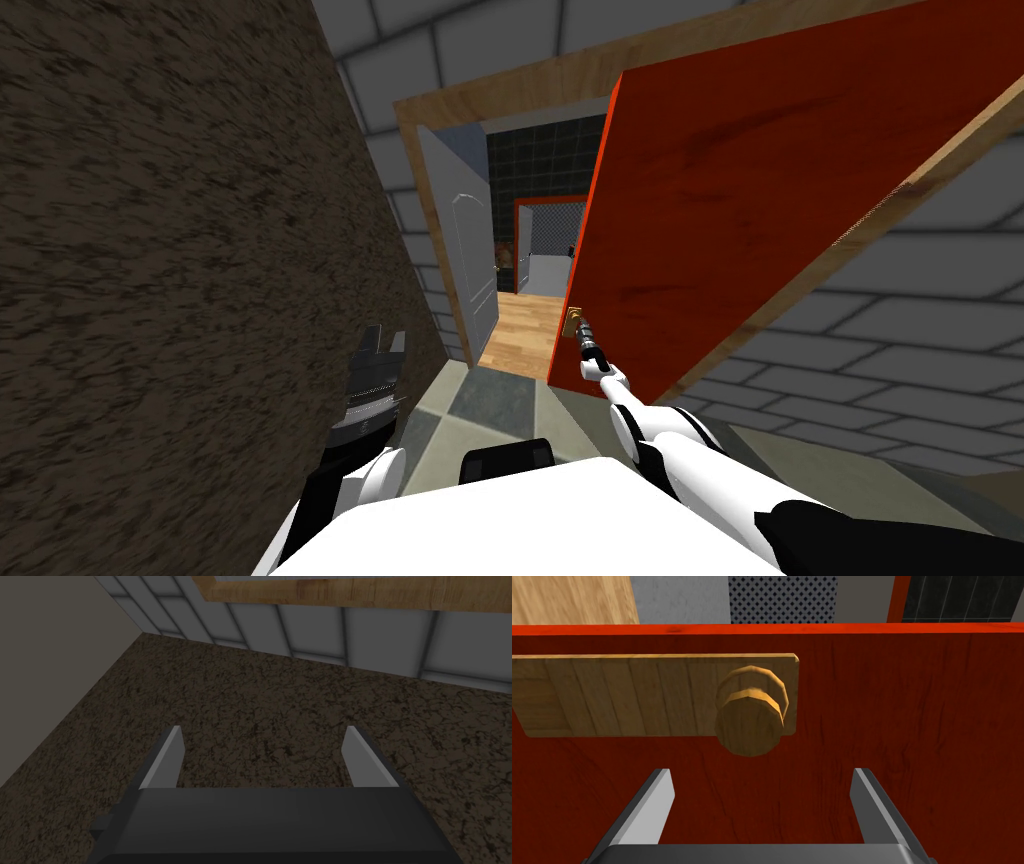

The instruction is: Push the door open

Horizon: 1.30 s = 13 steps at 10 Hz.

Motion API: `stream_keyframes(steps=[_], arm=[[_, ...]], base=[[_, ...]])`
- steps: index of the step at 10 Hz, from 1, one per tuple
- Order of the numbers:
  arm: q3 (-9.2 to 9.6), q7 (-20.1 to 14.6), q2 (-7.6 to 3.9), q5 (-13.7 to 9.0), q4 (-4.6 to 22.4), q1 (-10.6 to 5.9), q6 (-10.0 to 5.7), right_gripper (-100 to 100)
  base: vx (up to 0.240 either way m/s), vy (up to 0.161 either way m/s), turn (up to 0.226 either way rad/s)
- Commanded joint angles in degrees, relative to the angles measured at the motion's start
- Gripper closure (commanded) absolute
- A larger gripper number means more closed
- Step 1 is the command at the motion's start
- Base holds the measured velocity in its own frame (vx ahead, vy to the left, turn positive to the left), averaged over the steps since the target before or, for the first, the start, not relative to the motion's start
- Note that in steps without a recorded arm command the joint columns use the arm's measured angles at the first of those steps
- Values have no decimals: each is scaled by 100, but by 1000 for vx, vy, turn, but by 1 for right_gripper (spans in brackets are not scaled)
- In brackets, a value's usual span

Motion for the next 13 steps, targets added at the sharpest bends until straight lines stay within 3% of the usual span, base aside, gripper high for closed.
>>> stream_keyframes(steps=[1, 5, 6, 11, 13], arm=[[-22, 12, -4, -9, 0, 7, 2, -100], [-47, 26, -8, -20, 15, 6, 0, -100], [-47, 26, -8, -20, 15, 6, 0, 100], [-47, 26, -8, -20, 15, 6, 0, 100], [-240, 126, -10, -24, -23, 9, 19, 100]], base=[[217, -89, 23], [161, -60, 22], [-9, 1, -8], [-10, 3, 3], [147, 11, -32]])
